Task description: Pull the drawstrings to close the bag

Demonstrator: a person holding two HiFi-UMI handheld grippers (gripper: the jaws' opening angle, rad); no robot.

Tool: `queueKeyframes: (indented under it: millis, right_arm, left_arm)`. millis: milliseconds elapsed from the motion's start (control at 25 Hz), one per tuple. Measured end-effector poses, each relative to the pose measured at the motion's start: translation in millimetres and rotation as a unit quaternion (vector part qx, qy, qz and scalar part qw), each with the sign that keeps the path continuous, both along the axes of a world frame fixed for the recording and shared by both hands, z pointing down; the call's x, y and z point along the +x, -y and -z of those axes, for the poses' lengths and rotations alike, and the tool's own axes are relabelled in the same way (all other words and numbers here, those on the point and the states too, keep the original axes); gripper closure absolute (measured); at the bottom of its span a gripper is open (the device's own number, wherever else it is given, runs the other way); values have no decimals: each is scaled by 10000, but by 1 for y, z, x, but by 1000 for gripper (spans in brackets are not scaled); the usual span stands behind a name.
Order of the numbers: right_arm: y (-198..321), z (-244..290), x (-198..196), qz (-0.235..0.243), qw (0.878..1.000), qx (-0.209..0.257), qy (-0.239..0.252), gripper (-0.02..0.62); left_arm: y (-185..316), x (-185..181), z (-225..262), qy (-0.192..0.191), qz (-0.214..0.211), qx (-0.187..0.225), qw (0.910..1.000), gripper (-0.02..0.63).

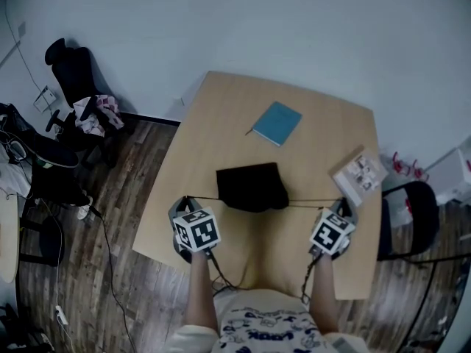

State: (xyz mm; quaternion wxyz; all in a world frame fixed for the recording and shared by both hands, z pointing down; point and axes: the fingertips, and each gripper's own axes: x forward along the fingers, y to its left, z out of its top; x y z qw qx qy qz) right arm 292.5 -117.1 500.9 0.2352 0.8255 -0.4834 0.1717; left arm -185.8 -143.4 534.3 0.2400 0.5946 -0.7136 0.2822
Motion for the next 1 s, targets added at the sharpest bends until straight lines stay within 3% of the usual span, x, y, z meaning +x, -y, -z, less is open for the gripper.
queueKeyframes:
  millis: [440,1000]
  right_arm:
    - [-5,10,23,-320,9993,162,-67,594]
    - [-15,4,36,-503,9983,185,248,592]
  left_arm:
    - [1,-22,-1,-204,354,91,9991,591]
    - [0,-30,2,-415,478,200,9978,589]
